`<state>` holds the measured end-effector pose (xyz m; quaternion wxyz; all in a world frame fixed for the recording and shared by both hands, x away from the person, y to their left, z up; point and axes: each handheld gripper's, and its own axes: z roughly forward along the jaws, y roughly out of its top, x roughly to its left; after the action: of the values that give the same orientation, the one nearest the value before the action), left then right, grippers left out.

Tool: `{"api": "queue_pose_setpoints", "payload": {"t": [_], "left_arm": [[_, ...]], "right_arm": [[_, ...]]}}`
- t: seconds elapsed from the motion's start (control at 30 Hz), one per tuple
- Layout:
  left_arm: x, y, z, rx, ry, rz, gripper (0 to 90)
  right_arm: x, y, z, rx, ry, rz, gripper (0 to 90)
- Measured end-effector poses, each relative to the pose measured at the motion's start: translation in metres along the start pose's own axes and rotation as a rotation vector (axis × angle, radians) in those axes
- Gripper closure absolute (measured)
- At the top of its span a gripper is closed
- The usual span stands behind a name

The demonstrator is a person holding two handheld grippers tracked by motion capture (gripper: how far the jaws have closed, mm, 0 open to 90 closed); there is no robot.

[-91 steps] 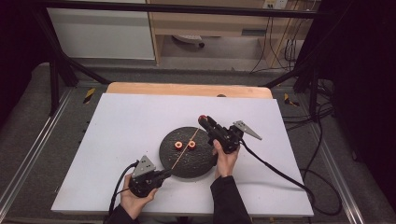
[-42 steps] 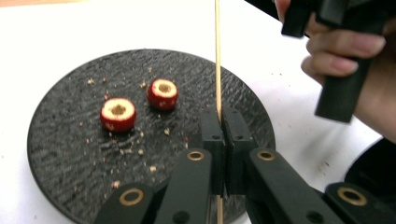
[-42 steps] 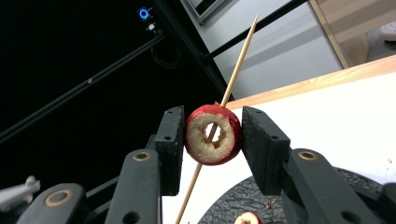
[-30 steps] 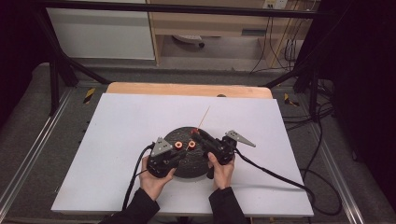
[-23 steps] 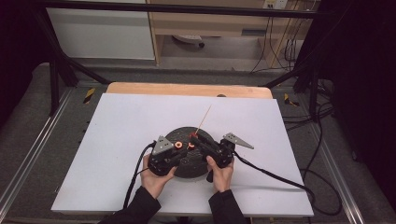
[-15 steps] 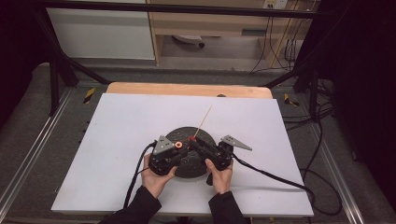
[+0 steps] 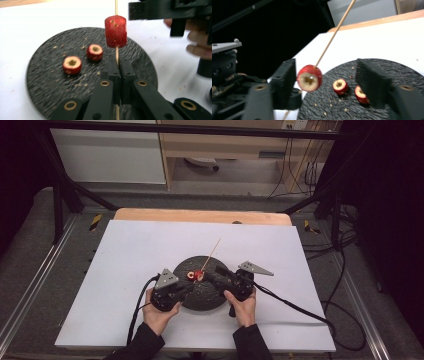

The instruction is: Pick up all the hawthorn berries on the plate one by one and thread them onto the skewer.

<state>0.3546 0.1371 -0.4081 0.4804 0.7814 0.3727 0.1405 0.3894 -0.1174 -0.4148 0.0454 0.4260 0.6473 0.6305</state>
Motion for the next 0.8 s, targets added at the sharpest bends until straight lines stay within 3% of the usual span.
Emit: {"api": "queue_pose_setpoints", "payload": {"t": [0.27, 0.6, 0.8], "left_arm": [[0.013, -0.016, -0.021, 0.043, 0.008, 0.026, 88.5], [0.033, -0.036, -0.05, 0.067, 0.014, 0.011, 88.5], [0.037, -0.047, -0.06, 0.076, 0.011, 0.017, 88.5]], "right_arm": [[-0.008, 0.009, -0.006, 0.171, -0.052, -0.089, 8.2], [-0.017, 0.018, -0.009, 0.352, -0.122, -0.158, 4.5], [-0.021, 0.025, -0.005, 0.455, -0.164, -0.221, 5.1]]}}
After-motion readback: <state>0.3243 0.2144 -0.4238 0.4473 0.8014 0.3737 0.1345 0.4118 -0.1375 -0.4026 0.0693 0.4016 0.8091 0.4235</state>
